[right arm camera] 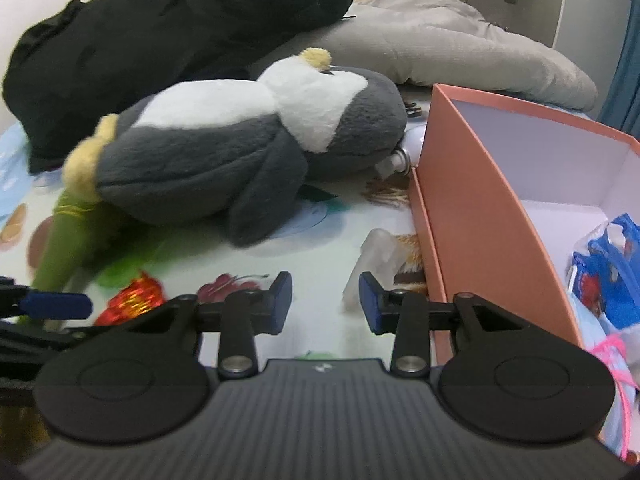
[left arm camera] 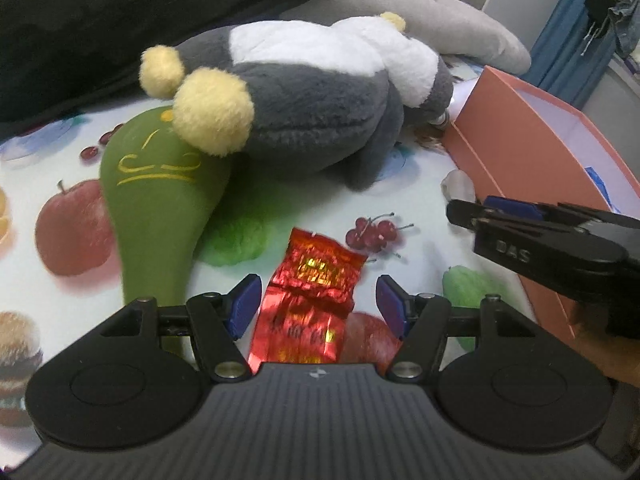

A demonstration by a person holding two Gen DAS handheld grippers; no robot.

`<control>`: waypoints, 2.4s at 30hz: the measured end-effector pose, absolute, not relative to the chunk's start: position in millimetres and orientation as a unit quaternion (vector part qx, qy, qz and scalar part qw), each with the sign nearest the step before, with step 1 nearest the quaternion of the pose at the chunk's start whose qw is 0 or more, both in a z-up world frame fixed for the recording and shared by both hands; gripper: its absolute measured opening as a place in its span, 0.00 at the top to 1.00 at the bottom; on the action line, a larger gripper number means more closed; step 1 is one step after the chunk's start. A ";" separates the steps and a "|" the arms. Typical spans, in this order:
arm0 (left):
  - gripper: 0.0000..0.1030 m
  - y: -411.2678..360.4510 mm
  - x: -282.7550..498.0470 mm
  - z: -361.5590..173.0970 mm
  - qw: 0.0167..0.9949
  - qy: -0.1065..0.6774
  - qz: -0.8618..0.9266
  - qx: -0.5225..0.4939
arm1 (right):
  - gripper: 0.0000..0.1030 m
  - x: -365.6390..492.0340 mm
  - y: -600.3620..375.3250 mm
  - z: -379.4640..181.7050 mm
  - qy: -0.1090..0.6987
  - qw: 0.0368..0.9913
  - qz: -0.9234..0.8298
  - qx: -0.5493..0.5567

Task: Organize soft objects
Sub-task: 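Grasp the red candy wrapper with left tool while right tool grasps the clear plastic piece, then carry the red wrapper in left tool while right tool carries the clear plastic piece over the box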

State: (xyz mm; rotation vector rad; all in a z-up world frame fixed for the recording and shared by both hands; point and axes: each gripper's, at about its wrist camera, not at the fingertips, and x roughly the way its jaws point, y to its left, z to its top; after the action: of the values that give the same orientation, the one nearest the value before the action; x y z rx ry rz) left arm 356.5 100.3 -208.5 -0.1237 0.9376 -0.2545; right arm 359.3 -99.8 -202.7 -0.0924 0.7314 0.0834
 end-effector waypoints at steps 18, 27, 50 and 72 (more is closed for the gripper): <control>0.42 79.2 373.8 -220.7 0.879 0.463 -0.112 -0.022 | 0.89 372.6 -102.5 -223.7 0.384 0.920 0.028 -0.080; 0.43 78.5 348.8 -204.6 0.885 0.455 -0.091 -0.033 | 0.91 333.1 -100.4 -205.5 0.392 0.915 0.067 -0.070; 0.42 64.5 219.7 -210.2 0.856 0.506 -0.055 -0.095 | 0.87 179.5 -115.7 -193.8 0.443 0.876 0.167 -0.087; 0.30 68.3 226.8 -214.9 0.847 0.519 -0.061 -0.096 | 0.69 197.8 -118.3 -214.9 0.439 0.877 0.181 -0.071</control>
State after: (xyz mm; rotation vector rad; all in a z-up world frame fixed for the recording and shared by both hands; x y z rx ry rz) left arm 226.8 68.3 -214.9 -0.2029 1.0951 -0.1295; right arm 197.8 -118.3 -214.9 -0.1474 0.9159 0.3769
